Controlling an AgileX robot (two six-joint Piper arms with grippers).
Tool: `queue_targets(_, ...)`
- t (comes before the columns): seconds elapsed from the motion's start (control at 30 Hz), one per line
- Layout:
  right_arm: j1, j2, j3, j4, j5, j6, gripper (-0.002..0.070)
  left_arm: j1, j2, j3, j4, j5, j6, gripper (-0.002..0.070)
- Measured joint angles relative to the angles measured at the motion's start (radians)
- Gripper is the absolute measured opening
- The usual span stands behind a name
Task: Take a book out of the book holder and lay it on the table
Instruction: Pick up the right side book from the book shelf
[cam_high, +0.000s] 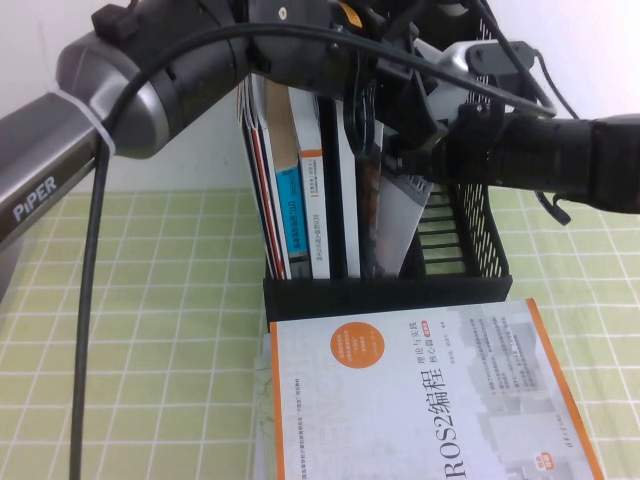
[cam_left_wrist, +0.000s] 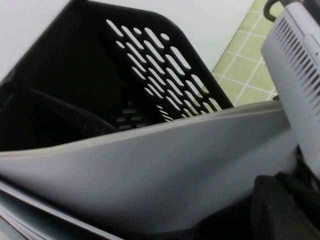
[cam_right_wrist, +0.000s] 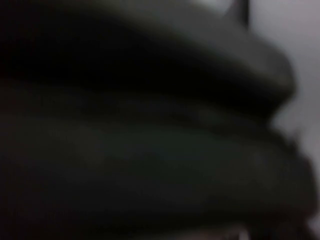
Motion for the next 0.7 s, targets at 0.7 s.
queue_targets(0.7,-0.088,-0.405,-0.002,-0.012,0.049,0.012,0.0013,0.001,-0.306,0.004,0.151,0.110,-0.237,-0.0002)
